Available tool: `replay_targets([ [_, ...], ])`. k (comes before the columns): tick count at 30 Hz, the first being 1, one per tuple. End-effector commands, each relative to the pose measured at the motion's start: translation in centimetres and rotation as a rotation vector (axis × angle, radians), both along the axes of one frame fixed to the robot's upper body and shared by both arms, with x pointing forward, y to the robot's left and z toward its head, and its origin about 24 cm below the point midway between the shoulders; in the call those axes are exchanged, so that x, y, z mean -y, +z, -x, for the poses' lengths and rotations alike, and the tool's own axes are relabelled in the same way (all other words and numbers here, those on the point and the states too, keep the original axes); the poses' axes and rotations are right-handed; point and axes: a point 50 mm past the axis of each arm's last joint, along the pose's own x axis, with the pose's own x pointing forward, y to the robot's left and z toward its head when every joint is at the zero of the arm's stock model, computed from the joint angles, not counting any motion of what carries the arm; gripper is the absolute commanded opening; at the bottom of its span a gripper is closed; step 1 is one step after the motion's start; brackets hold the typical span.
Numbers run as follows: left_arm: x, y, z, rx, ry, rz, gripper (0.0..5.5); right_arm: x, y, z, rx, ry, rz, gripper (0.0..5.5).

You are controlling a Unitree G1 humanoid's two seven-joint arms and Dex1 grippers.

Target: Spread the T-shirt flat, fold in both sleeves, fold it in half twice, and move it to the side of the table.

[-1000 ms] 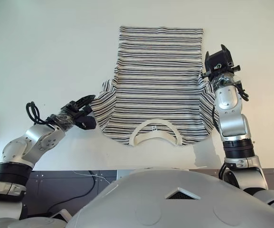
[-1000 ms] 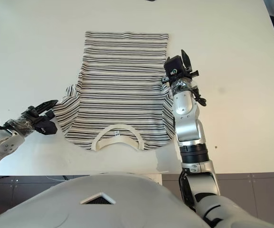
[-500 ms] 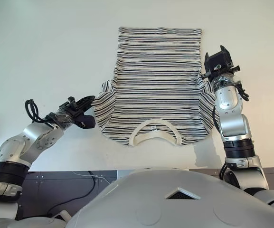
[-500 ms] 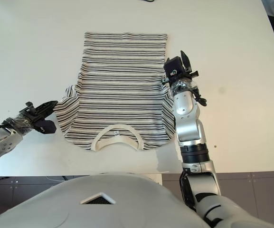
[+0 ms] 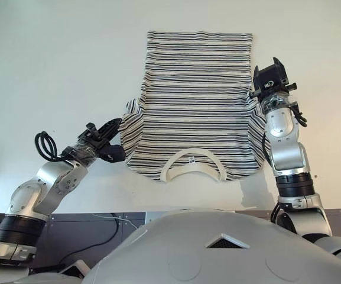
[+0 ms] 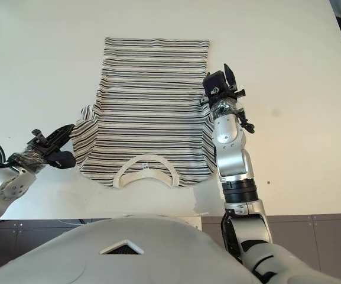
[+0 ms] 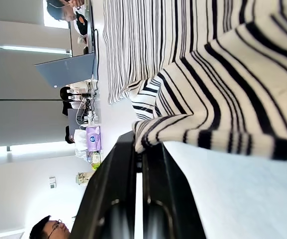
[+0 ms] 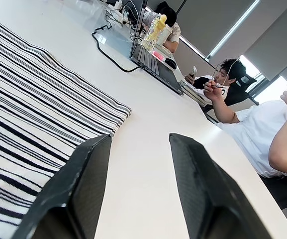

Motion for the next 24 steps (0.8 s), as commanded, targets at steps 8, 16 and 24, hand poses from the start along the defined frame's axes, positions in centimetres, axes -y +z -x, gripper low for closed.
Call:
replay_targets([
  [8,1.8,1.5,-0.7,0.132,-0.03,0.115,0.11,-0.1,0.2,-0.3,-0.004,0.04,0.017,2.14],
  [16,5.3,1.5,-1.7,0.103,-0.173,0.245,0.11,-0.3,0.2,-0.4,-0.008,0.045,0.013,2.14],
  [24,7.3,-0.4,-1.4,-0.112,-0.302,0.261,0.11,-0.2,0.5,-1.0,-0.004,0.053,0.01,2.14],
])
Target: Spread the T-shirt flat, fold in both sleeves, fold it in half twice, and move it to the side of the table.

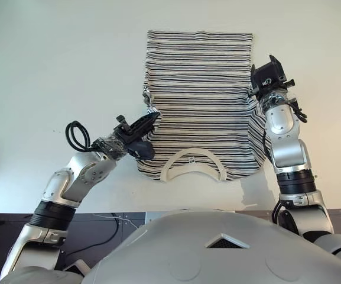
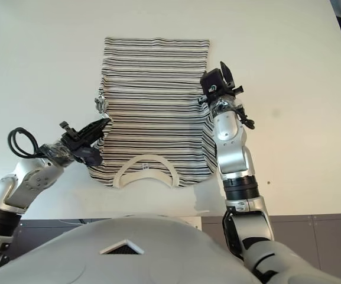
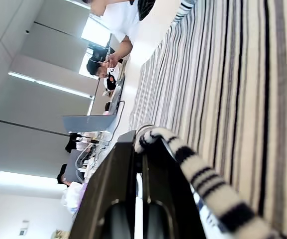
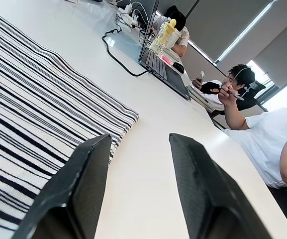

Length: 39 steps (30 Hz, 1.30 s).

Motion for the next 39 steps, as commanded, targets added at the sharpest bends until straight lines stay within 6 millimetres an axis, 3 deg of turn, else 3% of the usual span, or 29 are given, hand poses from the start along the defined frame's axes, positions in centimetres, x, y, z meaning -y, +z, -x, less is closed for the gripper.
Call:
replay_targets([
  [1,0.5,-0.3,-0.2,-0.058,-0.053,-0.01,0.11,0.1,0.2,-0.4,0.005,0.008,0.004,2.14],
  [6,0.6,0.0,-0.4,-0.092,-0.015,0.004,0.71,0.4,0.1,-0.4,0.001,0.009,0.012,2.14],
  [13,0.4,4.5,-1.2,0.137,0.074,0.212,1.69,2.3,1.0,0.8,0.023,0.021,0.091,2.14],
  [14,0.1,5.3,-1.5,0.184,0.131,0.258,1.87,3.0,1.4,1.3,0.035,0.025,0.125,2.14],
  [16,-2.6,5.5,-2.8,0.207,0.425,0.372,1.99,5.7,2.1,3.7,0.058,0.039,0.307,2.14],
  [18,-5.8,3.7,-2.7,0.159,0.761,0.467,1.99,9.1,2.3,6.4,0.051,0.042,0.526,2.14],
  [19,-6.5,2.7,-1.8,0.14,0.876,0.495,1.99,10.4,2.5,7.1,0.044,0.066,0.604,2.14],
  [23,-5.1,0.6,0.7,0.111,1.07,0.579,1.99,12.6,1.4,8.5,-0.084,0.299,0.804,2.14],
  [26,-4.1,0.7,0.3,0.137,1.1,0.626,1.99,12.7,-0.1,10.3,-0.23,0.543,0.882,2.14],
  [31,-4.6,0.4,0.6,0.167,1.153,0.618,1.99,12.4,-0.6,13.1,-0.382,0.823,0.868,2.14],
  [35,-3.6,0.5,0.3,0.168,1.122,0.62,1.99,11.4,-0.6,13.6,-0.409,0.91,0.81,2.14],
  [39,-3.5,0.5,-0.1,0.165,1.109,0.617,1.99,11.0,-1.0,12.3,-0.372,0.846,0.816,2.14],
])
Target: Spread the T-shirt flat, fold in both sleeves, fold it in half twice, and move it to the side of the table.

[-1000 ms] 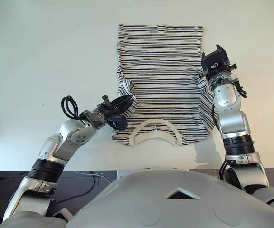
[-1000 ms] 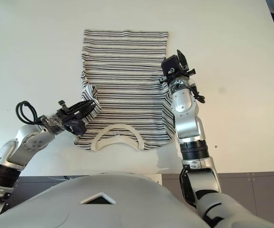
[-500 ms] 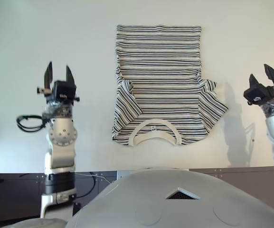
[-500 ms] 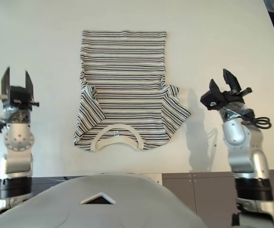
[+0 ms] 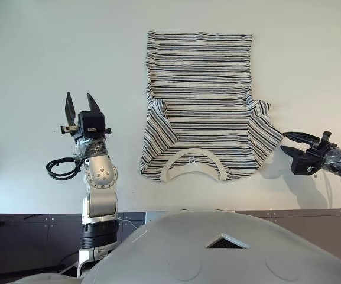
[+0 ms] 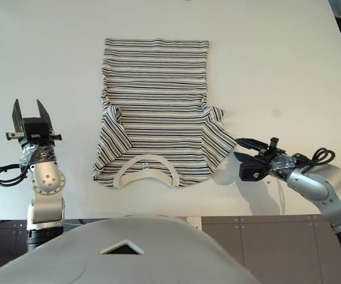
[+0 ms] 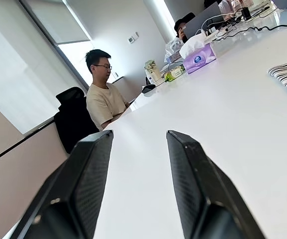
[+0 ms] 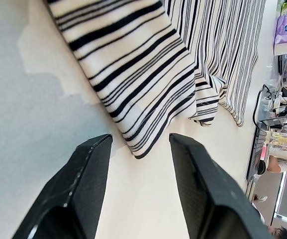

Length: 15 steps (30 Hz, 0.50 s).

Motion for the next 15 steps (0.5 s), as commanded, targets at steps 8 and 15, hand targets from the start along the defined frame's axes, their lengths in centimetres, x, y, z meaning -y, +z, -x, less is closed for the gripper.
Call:
replay_targets([
  [8,0.3,-0.7,-0.4,-0.044,-0.043,-0.038,1.99,-0.9,-2.6,0.0,0.045,-0.089,0.026,2.14],
  [15,0.3,-1.7,-0.1,-0.08,-0.047,-0.047,2.01,-1.4,-3.2,-0.4,0.11,-0.143,0.034,1.1],
])
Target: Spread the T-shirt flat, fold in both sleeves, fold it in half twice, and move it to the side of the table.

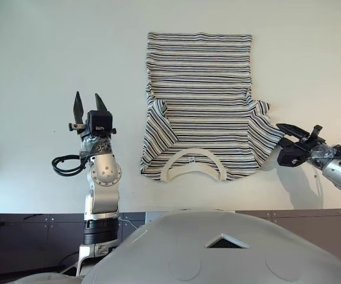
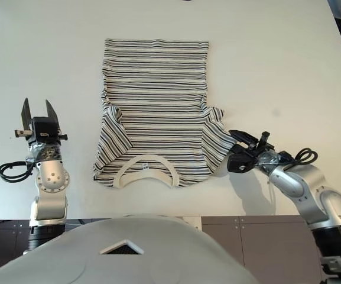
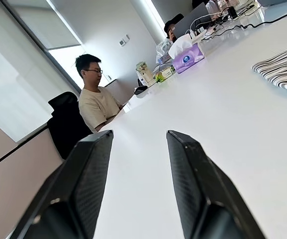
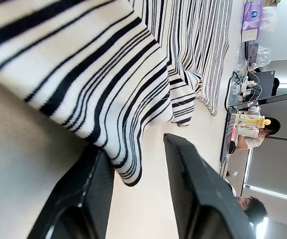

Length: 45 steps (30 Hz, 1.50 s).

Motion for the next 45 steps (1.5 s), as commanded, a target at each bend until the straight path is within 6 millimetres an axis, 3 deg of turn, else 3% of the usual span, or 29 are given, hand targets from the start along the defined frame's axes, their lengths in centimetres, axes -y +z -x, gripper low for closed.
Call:
replay_targets([
  [1,0.0,-0.6,0.2,-0.028,-0.01,-0.015,2.01,0.0,-1.6,0.4,-0.033,-0.053,0.033,0.95],
  [6,0.0,-0.7,0.0,-0.028,-0.005,-0.017,2.01,0.1,-1.4,-0.2,0.011,-0.09,0.03,0.15],
  [11,0.1,-0.9,0.0,-0.03,-0.006,-0.014,2.01,-0.1,-0.6,-0.7,0.074,-0.074,0.02,0.15],
  [17,-0.2,-1.1,0.5,-0.043,0.006,-0.016,2.01,-0.4,2.4,-2.0,0.285,-0.066,-0.095,0.15],
  [23,0.1,-1.2,0.7,-0.049,0.003,-0.01,2.01,-2.4,4.3,-2.3,0.385,0.021,-0.207,0.15],
  [35,0.3,-1.3,-0.8,-0.061,-0.064,-0.008,2.01,-7.1,1.8,-2.0,0.26,0.18,-0.26,0.15],
  [45,0.5,-1.5,-1.6,-0.068,-0.107,-0.004,2.01,-9.3,1.2,-2.4,0.19,0.249,-0.28,0.15],
])
